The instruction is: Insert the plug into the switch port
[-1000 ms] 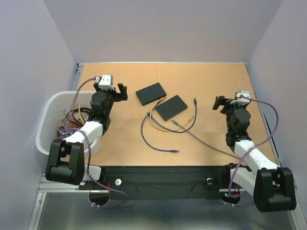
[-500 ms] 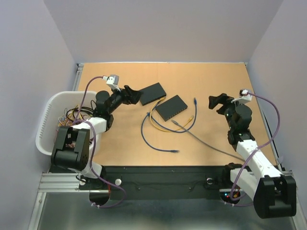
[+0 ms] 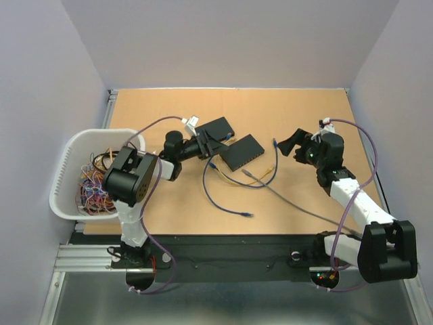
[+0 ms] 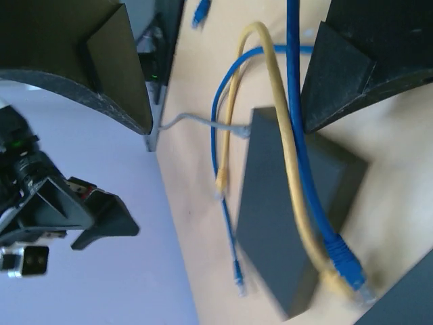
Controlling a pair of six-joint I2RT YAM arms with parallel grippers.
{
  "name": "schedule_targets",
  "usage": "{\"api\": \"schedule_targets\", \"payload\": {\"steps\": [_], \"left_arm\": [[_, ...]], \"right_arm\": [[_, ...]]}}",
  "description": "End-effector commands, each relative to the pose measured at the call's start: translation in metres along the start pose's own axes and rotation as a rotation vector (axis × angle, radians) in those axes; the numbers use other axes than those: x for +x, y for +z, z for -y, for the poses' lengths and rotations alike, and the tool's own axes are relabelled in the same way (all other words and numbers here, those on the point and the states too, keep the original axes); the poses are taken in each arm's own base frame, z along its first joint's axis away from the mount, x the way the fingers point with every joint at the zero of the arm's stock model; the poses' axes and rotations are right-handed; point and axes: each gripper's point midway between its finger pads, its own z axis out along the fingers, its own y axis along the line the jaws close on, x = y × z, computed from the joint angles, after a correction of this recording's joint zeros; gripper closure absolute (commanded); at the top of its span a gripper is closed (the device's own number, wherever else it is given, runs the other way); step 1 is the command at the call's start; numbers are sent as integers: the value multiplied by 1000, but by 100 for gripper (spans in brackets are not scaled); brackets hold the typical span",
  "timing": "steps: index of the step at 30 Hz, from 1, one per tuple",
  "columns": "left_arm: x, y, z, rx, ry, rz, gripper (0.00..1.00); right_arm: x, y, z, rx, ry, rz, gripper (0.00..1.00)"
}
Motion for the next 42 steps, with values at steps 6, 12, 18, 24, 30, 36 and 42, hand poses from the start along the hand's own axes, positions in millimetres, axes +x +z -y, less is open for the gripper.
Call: {"api": "schedule_targets", "payload": {"steps": [6,12,18,24,30,36,42], "left_arm": [[-81,22,75,-503,650,375,1],[-67,44,37,-435,545,174,1],[-47,29,58,-481,675,197,1],[-41,10,81,-478,701,225,1],[-43,-10,84,-519,708,261,1],[-41,-13,93,-494,706,271,1],[-34,-8,99,-459,727,269,1]], "right_arm": [[3,-1,19,213,-64,-8,4],[15,16,61,406,-82,-76,17],[9,48,69,444,-89,-109,35],[10,84,77,461,-79,-144,37],[17,110,83,457,-72,-181,42],[31,131,86,442,-73,-230,46],[54,145,92,452,-102,-286,54]]}}
